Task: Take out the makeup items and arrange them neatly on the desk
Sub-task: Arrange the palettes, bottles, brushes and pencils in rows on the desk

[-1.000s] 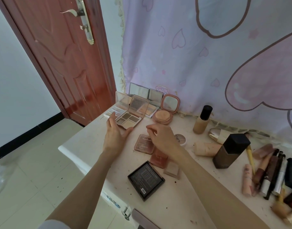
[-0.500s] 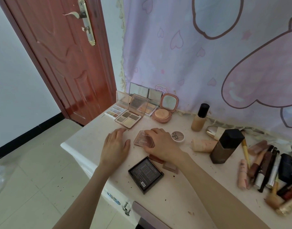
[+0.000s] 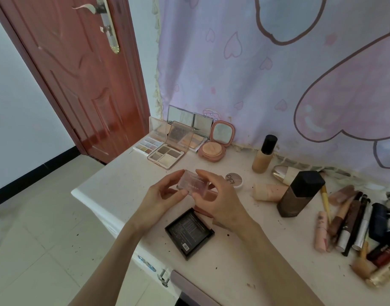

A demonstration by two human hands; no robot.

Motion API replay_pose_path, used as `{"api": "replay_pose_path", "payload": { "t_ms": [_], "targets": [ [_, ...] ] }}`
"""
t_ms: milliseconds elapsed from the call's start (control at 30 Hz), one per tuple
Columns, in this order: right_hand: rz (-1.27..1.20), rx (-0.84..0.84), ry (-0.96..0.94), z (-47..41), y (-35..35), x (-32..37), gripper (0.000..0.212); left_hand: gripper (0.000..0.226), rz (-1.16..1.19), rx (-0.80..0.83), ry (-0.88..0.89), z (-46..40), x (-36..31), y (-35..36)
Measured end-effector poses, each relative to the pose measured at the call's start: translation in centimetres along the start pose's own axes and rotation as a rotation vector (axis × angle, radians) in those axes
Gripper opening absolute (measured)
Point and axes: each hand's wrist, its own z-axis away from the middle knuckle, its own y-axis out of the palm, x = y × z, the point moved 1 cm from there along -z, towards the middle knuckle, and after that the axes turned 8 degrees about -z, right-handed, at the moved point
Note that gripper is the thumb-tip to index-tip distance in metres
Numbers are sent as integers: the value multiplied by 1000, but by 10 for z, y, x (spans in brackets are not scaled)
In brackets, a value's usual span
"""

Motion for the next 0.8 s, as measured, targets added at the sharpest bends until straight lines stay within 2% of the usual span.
{"api": "replay_pose_path", "payload": {
  "t_ms": [100,233,800],
  "targets": [
    [-62,-8,33,2,2,0,50,51,27,-15,-27,1,-1,-1],
    [-16,9,-8,0,0,2,39,57,73,-9,-63,0,1,-3],
    [-147,2,105,-15,12,14,25,50,170,-18,-92,-4,12,-11]
  ]
}}
